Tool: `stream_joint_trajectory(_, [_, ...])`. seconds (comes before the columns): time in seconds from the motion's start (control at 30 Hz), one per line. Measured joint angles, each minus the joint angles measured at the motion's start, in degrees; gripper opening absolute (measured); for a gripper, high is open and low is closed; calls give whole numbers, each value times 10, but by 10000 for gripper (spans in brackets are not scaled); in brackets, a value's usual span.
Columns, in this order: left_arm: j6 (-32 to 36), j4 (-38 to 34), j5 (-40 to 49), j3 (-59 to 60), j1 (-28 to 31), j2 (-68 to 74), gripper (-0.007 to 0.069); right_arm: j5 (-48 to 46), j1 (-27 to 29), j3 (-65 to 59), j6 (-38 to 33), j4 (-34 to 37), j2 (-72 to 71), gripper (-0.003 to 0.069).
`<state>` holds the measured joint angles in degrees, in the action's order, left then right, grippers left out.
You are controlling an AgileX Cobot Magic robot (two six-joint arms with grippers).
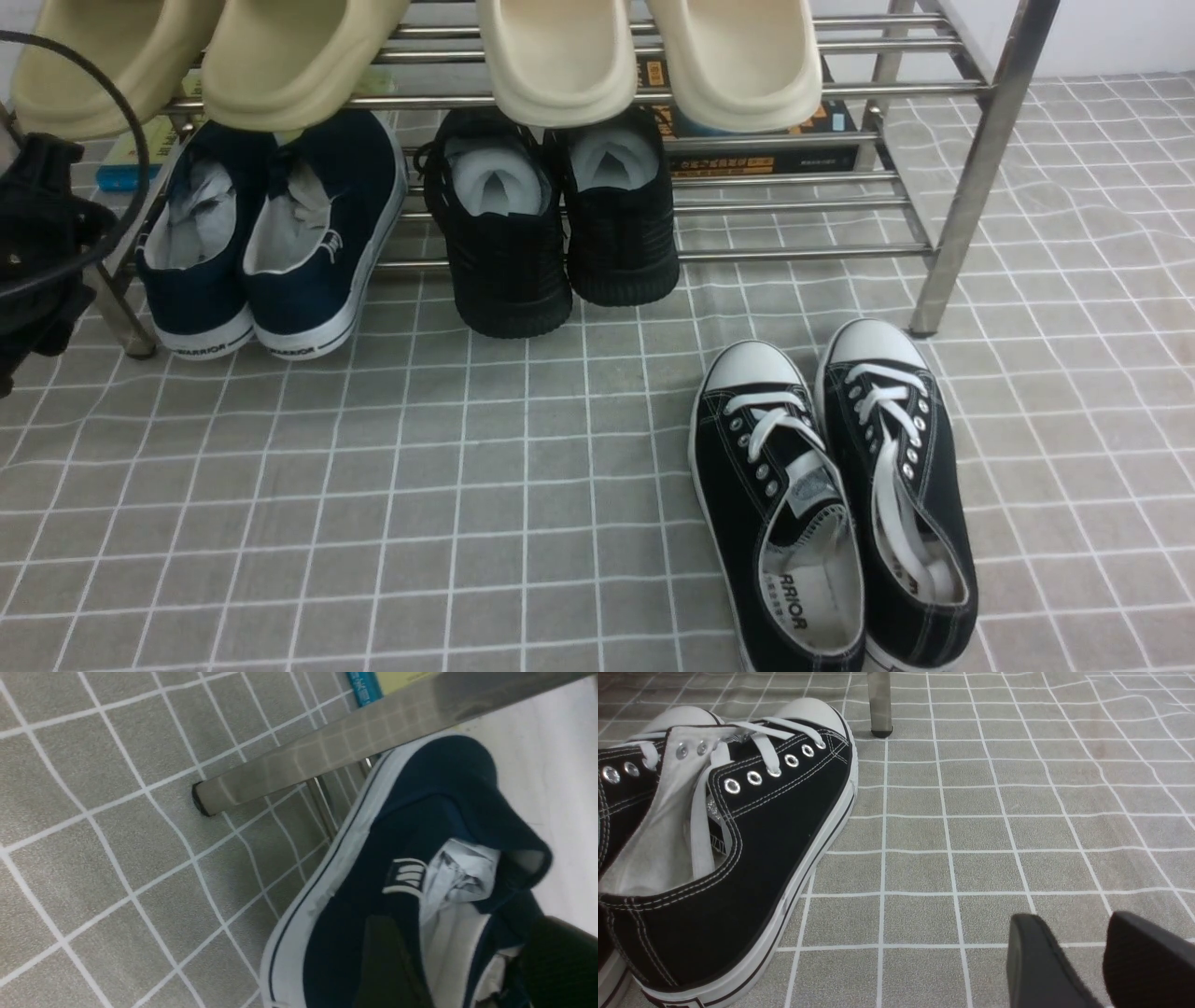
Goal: Take the shoes off the shelf with your hand from the grey coffee tablecloth.
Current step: 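Grasp the leftmost shoe on the bottom shelf of the shoe rack with the left gripper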
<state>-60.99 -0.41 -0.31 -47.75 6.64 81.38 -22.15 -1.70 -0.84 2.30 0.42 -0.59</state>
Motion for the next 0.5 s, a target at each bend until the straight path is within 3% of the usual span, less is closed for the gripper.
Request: stream_joint_trajectory(0.5, [-14, -15, -62, -2, -1, 76, 417, 0, 0, 0, 0, 0, 0, 239])
